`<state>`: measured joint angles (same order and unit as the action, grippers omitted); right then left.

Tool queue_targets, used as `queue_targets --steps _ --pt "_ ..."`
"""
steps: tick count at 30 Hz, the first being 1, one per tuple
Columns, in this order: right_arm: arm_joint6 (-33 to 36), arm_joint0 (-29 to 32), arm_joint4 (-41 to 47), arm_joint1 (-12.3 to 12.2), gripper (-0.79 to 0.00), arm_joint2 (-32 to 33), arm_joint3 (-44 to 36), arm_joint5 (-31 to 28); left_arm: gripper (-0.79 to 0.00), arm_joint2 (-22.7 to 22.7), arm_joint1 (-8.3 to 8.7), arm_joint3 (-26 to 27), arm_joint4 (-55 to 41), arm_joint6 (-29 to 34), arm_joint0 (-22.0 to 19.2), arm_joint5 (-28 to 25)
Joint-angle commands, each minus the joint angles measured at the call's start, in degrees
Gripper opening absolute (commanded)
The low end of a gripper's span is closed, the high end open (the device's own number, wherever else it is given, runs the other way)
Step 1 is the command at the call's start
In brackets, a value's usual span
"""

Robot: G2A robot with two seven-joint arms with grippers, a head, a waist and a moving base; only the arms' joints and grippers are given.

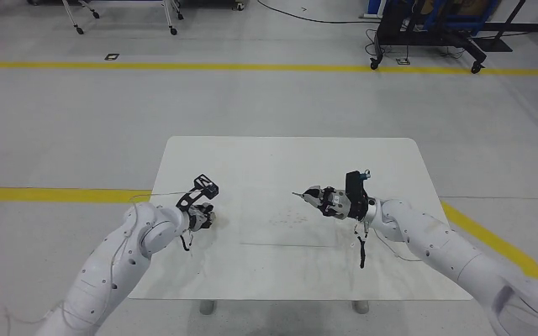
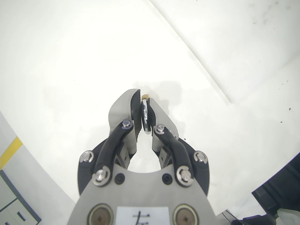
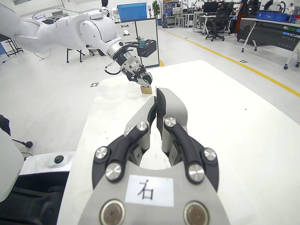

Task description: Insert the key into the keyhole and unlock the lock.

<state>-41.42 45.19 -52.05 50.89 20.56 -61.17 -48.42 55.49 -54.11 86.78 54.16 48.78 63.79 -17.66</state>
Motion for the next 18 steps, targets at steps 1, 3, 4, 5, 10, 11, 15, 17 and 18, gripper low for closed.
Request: queue_targets --steps 1,3,4,5,10,11,15,17,18 --pt "0.0 0.0 0.0 0.0 -0.785 0.0 0.0 0.0 -0.785 0.1 -0.06 0.6 -0.4 0.0 0.0 -0.3" --pt "0.0 0.0 0.0 0.0 -0.785 0.0 0.0 0.0 -0.785 0.8 0.02 1.2 -1.8 -0.5 0.4 -1.7" --pt "0.0 0.0 0.0 0.0 -0.785 0.0 0.0 0.0 -0.785 1.1 0.09 1.3 -2.7 -0.6 0.6 -2.8" --pt "0.0 0.0 0.0 0.0 -0.785 0.0 0.0 0.0 -0.785 1.5 0.17 1.3 -3.3 -0.7 0.7 -3.8" --pt "0.0 0.0 0.0 0.0 -0.785 0.0 0.0 0.0 -0.785 1.9 0.22 0.6 -4.8 0.1 0.6 -6.5" --pt "0.0 0.0 0.0 0.0 -0.785 0.0 0.0 0.0 -0.785 1.6 0.16 0.6 -4.4 0.3 0.5 -6.2" --pt "0.0 0.0 0.0 0.0 -0.785 0.0 0.0 0.0 -0.785 0.9 -0.08 0.8 -3.9 0.6 0.3 -5.7" --pt "0.0 0.0 0.0 0.0 -0.785 0.0 0.0 0.0 -0.785 0.9 -0.13 1.0 -3.8 0.7 0.3 -5.6" --pt "0.0 0.0 0.0 0.0 -0.785 0.0 0.0 0.0 -0.773 1.0 -0.13 1.0 -3.8 0.9 0.4 -5.6"
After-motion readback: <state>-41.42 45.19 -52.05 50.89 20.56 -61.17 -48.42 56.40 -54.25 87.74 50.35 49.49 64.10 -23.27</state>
